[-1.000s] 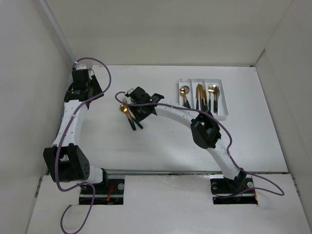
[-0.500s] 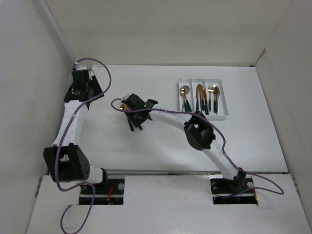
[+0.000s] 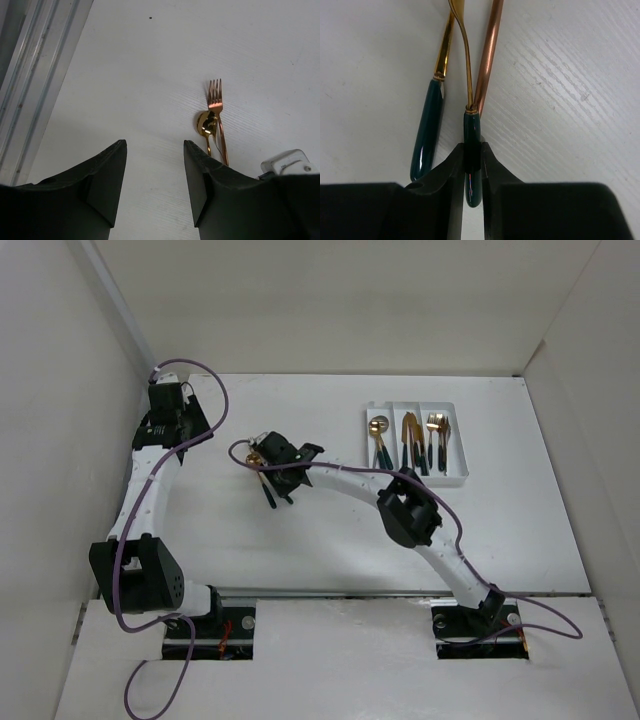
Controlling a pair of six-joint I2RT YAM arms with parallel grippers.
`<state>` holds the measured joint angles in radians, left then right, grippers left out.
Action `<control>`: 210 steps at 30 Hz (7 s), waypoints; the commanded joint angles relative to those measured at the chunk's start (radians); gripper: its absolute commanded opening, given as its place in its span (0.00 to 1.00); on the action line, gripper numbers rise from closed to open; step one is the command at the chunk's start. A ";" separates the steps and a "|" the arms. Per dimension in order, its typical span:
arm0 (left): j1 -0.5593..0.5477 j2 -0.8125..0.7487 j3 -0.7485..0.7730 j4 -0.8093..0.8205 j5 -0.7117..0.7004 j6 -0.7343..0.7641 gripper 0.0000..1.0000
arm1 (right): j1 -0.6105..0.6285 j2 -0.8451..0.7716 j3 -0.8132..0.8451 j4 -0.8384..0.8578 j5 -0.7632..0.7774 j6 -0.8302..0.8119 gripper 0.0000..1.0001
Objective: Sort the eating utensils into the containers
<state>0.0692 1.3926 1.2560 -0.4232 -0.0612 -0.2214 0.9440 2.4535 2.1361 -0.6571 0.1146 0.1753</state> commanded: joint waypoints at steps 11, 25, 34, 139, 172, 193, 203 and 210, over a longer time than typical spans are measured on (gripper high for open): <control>0.003 -0.018 -0.007 0.026 0.018 0.001 0.46 | 0.001 -0.159 -0.217 0.030 -0.012 -0.019 0.25; 0.003 -0.018 -0.007 0.026 0.027 0.001 0.46 | 0.001 -0.307 -0.407 0.067 0.003 0.009 0.00; 0.003 -0.018 -0.007 0.026 0.027 0.001 0.46 | -0.019 -0.537 -0.528 0.148 0.005 -0.011 0.00; -0.387 0.465 0.028 -0.034 0.046 -0.296 0.45 | -0.456 -0.742 -0.601 -0.023 0.517 0.168 0.67; -0.305 0.298 -0.018 -0.040 -0.061 -0.251 0.00 | -0.475 -0.811 -0.653 -0.012 0.508 0.196 0.67; -0.763 0.749 0.881 0.021 0.001 -0.263 0.00 | -0.671 -1.048 -0.728 0.037 0.378 0.265 0.67; -0.827 0.914 0.859 0.110 0.037 -0.300 0.00 | -0.680 -1.113 -0.811 0.028 0.396 0.265 0.67; -0.838 0.954 0.859 0.138 0.024 -0.300 0.00 | -0.680 -1.113 -0.820 0.028 0.396 0.265 0.67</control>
<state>-0.7578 2.3814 2.1036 -0.3626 -0.0231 -0.5140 0.2676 1.3609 1.3128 -0.6472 0.4904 0.4271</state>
